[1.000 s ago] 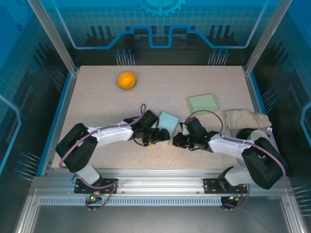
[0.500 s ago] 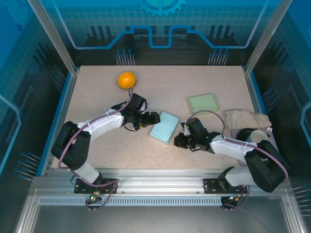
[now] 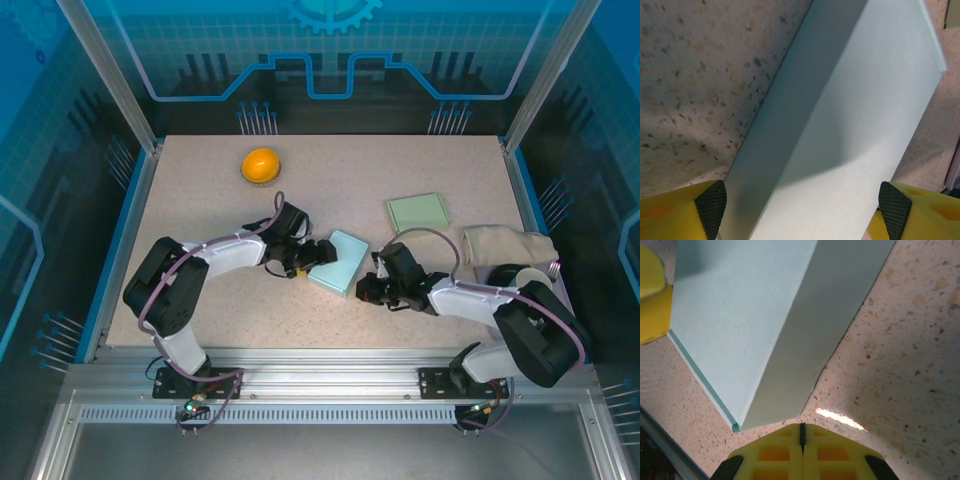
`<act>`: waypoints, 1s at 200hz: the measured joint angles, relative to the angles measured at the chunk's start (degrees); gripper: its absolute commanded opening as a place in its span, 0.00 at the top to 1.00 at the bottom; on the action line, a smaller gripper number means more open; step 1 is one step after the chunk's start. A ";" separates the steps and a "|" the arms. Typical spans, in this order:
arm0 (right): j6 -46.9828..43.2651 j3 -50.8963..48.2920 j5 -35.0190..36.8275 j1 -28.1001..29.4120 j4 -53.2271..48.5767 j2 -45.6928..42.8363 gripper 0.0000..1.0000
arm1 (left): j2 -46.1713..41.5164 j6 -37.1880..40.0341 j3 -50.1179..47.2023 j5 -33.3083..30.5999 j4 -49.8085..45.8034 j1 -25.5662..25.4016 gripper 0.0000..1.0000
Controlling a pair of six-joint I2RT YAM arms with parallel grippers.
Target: Fold the paper box
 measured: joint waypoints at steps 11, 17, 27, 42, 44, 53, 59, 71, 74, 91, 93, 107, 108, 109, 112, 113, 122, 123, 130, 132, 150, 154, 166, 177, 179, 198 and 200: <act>0.42 0.00 0.00 0.09 0.48 0.37 0.96 | 0.04 -0.50 -0.66 -0.02 0.44 -0.42 0.16; 0.59 0.00 0.02 0.24 0.74 0.57 0.96 | 0.07 -0.90 -1.05 -0.02 0.66 -0.63 0.16; 0.87 0.00 0.02 0.52 1.07 0.92 0.96 | 0.07 -1.27 -1.60 -0.02 0.87 -0.90 0.16; 1.42 -0.07 0.04 1.14 1.75 1.38 0.96 | 0.09 -1.57 -2.36 -0.04 1.09 -1.29 0.16; 1.53 -0.09 0.02 1.18 1.92 1.44 0.96 | 0.09 -1.73 -2.45 -0.02 1.09 -1.31 0.16; 1.92 -0.22 0.04 1.46 2.60 1.77 0.96 | 0.09 -2.05 -2.82 -0.04 1.25 -1.46 0.16; 2.19 -0.35 0.02 1.55 3.17 1.99 0.96 | 0.09 -2.38 -2.97 -0.09 1.44 -1.55 0.16; 2.89 -0.79 0.02 1.64 4.24 2.38 0.96 | 0.09 -2.80 -2.99 -0.09 1.84 -1.57 0.16; 3.02 -0.87 0.02 1.66 4.50 2.51 0.96 | 0.09 -2.84 -2.99 -0.09 1.88 -1.60 0.16; 3.93 -1.36 -0.02 1.84 5.51 3.08 0.96 | 0.09 -2.99 -3.15 -0.28 2.14 -1.90 0.16; 4.00 -1.40 0.00 1.86 5.57 3.10 0.96 | 0.09 -3.04 -3.17 -0.33 2.16 -1.90 0.16; 4.74 -1.70 -0.02 1.86 6.43 3.17 0.96 | 0.09 -3.69 -3.26 -0.68 2.36 -2.01 0.16; 4.85 -1.75 0.00 1.86 6.56 3.17 0.96 | 0.09 -3.76 -3.26 -0.70 2.38 -2.03 0.16; 4.92 -1.77 0.00 1.88 6.62 3.17 0.96 | 0.09 -3.82 -3.26 -0.72 2.38 -2.03 0.16; 4.96 -1.86 0.00 1.88 6.80 3.17 0.96 | 0.07 -3.93 -3.30 -0.81 2.45 -2.12 0.16; 4.98 -1.86 0.00 1.88 6.84 3.17 0.96 | 0.07 -3.96 -3.30 -0.83 2.47 -2.12 0.16; 5.51 -2.14 0.02 1.90 7.32 3.17 0.96 | -0.02 -4.37 -3.30 -1.22 2.54 -2.34 0.16; 5.55 -2.16 0.00 1.90 7.34 3.17 0.96 | -0.02 -4.37 -3.32 -1.25 2.54 -2.34 0.16; 5.99 -2.40 0.00 1.92 7.91 3.17 0.96 | -0.07 -4.61 -3.32 -1.57 2.56 -2.54 0.16; 6.03 -2.49 0.00 1.92 8.09 3.17 0.96 | -0.07 -4.68 -3.32 -1.66 2.56 -2.58 0.16; 6.93 -3.17 0.00 1.92 9.62 3.17 0.96 | -0.33 -5.79 -3.61 -2.84 2.91 -3.26 0.16; 7.04 -3.30 0.02 1.90 9.92 3.17 0.96 | -0.37 -5.97 -3.69 -3.15 3.06 -3.43 0.16; 7.50 -3.82 0.02 1.90 11.02 3.17 0.96 | -0.55 -6.97 -3.91 -4.37 3.50 -4.07 0.16; 7.80 -4.20 0.00 1.92 11.85 3.15 0.96 | -0.76 -7.78 -4.11 -5.55 3.85 -4.76 0.17; 7.89 -4.26 0.02 1.90 12.00 3.15 0.96 | -0.79 -7.87 -4.11 -5.81 3.89 -4.87 0.16; 8.11 -5.01 -0.04 1.90 13.66 3.15 0.96 | -1.03 -9.46 -4.15 -8.28 4.33 -6.45 0.16; 8.13 -5.07 -0.04 1.90 13.75 3.15 0.96 | -1.05 -9.64 -4.15 -8.52 4.37 -6.60 0.16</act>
